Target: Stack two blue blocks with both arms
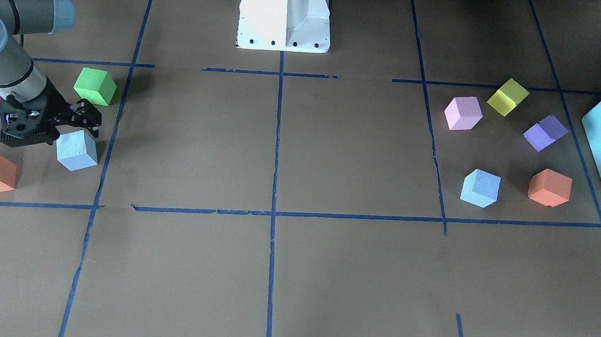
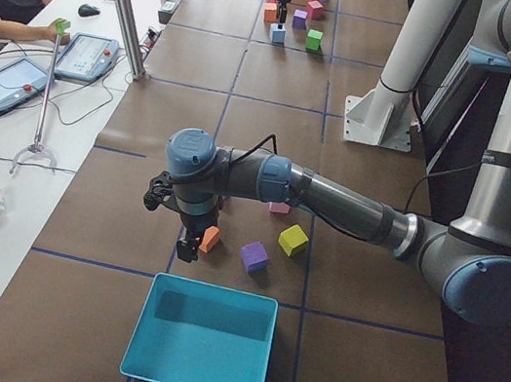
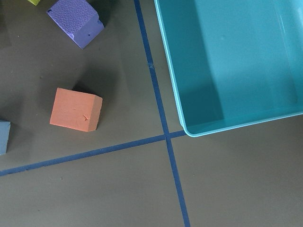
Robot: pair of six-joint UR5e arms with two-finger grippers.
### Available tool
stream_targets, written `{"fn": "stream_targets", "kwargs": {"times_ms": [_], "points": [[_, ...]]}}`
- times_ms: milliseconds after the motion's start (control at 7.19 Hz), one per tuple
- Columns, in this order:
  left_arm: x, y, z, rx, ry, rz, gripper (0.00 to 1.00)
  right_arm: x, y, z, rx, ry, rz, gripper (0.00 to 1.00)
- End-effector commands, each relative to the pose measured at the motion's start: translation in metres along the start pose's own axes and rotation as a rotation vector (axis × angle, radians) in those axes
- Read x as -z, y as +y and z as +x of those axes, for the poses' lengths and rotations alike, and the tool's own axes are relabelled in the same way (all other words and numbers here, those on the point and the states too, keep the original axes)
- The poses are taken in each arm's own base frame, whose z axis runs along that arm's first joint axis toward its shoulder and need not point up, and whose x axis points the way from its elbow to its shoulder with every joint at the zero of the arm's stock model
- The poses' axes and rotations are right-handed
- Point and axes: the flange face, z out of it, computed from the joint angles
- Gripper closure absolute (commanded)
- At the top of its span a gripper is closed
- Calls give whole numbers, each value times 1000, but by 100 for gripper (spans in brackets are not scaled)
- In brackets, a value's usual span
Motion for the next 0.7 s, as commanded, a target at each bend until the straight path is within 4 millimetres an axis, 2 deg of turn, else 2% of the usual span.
{"fn": "stream_targets", "kwargs": {"times_ms": [0,417,556], "points": [[0,0,0,-1,0,1,0,-23,-13,-8,11,34,-6,4],[-1,-1,5,2,48,12,0,-28,-11,-2,7,44,-15,4],[0,-2,5,1,49,13,0,-24,-11,0,6,44,-9,4]]}}
